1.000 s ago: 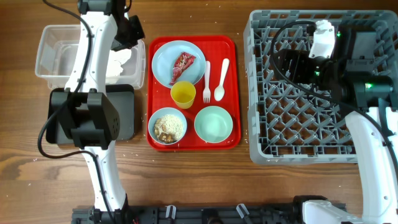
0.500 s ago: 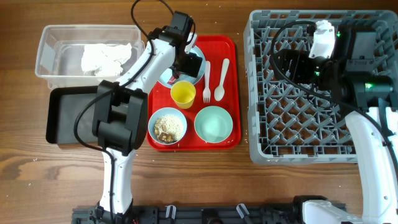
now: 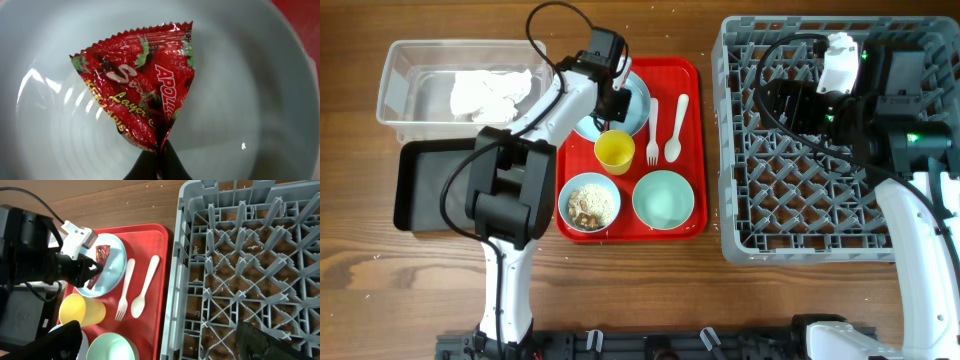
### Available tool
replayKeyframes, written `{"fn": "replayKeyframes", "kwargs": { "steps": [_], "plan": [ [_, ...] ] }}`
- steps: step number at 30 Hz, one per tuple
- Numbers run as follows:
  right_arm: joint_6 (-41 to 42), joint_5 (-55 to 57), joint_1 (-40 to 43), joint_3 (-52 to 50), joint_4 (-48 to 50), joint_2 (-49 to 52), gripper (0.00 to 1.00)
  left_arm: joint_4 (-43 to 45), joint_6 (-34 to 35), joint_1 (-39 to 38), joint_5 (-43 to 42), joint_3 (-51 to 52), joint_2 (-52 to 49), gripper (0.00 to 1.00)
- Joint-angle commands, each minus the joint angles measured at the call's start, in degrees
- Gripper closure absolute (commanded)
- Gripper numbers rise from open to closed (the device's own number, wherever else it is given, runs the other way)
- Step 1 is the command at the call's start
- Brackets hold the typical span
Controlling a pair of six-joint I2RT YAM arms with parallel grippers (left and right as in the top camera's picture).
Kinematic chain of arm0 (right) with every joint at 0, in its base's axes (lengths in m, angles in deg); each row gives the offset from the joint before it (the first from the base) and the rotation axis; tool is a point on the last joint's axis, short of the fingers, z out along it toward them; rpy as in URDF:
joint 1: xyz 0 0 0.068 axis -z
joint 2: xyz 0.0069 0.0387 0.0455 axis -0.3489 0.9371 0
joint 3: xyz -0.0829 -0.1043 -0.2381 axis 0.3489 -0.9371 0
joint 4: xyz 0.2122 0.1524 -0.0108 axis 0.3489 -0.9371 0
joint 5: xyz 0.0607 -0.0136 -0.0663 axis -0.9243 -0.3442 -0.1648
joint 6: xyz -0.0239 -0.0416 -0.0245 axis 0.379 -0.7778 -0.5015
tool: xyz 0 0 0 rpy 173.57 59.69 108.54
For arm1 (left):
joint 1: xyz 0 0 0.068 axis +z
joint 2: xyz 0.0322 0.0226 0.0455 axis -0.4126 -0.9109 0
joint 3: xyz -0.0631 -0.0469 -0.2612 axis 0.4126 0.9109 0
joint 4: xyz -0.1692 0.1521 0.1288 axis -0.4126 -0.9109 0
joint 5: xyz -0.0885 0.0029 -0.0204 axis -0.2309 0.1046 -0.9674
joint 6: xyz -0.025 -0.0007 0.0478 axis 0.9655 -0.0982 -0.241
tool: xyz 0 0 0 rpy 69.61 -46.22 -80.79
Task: Sort waste into correct bins and load items into the dishwasher rack
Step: 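Grasp the red snack wrapper with the left gripper and drop it in the bin, then grasp the yellow cup with the right gripper and place it in the rack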
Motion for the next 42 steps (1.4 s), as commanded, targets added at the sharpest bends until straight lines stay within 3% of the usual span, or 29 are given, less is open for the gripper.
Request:
{"fn": "replayKeyframes", "kwargs": {
  "steps": [1, 6, 10, 11, 12, 14, 16, 18, 20, 24, 28, 32, 35, 37, 39, 42],
  "plan": [
    [0.39, -0.70, -0.15, 0.96, 0.09, 0.50, 0.00, -3.43, 10.73, 4.04, 0.50, -6.75, 5.46, 0.96],
    [0.37, -0.70, -0.15, 0.96, 0.15, 0.50, 0.00, -11.37, 18.10, 13.73, 0.85, -11.21, 18.01, 0.96],
    [0.37, -0.63, -0.15, 0.96, 0.28, 0.50, 0.00, -13.38, 18.78, 19.52, 1.03, -8.02, 14.32, 0.96],
    [0.35, -0.31, -0.15, 0.96, 0.17, 0.50, 0.00, -13.18, 18.73, 20.33, 1.03, -7.30, 12.39, 0.87],
    [0.37, -0.31, -0.15, 0.96, 0.11, 0.50, 0.00, -13.20, 18.75, 20.79, 1.01, -7.28, 10.86, 0.64],
    [0.37, -0.31, -0.15, 0.96, -0.02, 0.50, 0.00, -13.22, 18.75, 21.03, 0.94, -7.30, 10.21, 0.32],
    [0.39, -0.31, -0.15, 0.96, 0.00, 0.50, 0.00, -13.66, 18.32, 20.92, -2.47, -7.30, 12.70, 0.30],
    [0.39, -0.31, -0.15, 0.96, 0.04, 0.50, 0.00, -17.05, 17.84, 20.68, -10.16, -7.30, 17.14, 0.33],
    [0.37, -0.31, -0.15, 0.96, 0.24, 0.50, 0.00, -21.86, 12.63, 18.27, -19.37, -7.30, 18.80, 0.40],
    [0.42, -0.31, -0.15, 0.96, 0.57, 0.50, 0.00, -28.41, 6.64, 8.90, -16.70, -5.46, 16.20, 0.37],
    [0.39, -0.33, -0.15, 0.96, 0.52, 0.50, 0.00, -26.34, 6.67, 2.36, -13.62, 0.52, 12.15, 0.37],
    [0.37, -0.33, -0.15, 0.96, 0.33, 0.50, 0.00, -25.11, 6.51, 0.55, -10.75, 3.85, 9.11, 0.60],
    [0.42, -0.33, -0.15, 0.96, 0.33, 0.50, 0.00, -23.67, 6.54, 0.57, -10.80, 3.87, 8.24, 0.96],
    [1.60, -0.52, -0.15, 0.96, 0.33, 0.50, 0.00, -23.41, 8.04, 0.98, -11.80, 2.32, 8.74, 0.96],
    [5.97, -2.69, -0.35, 0.81, 0.57, 0.66, 0.00, -24.55, 7.65, 3.15, -19.96, -1.55, 10.36, 0.96],
    [6.21, -11.58, -1.77, -0.96, 3.98, 2.14, 0.00, -21.38, 4.96, 8.09, -48.65, -4.44, 13.44, 0.96]
  ]
}}
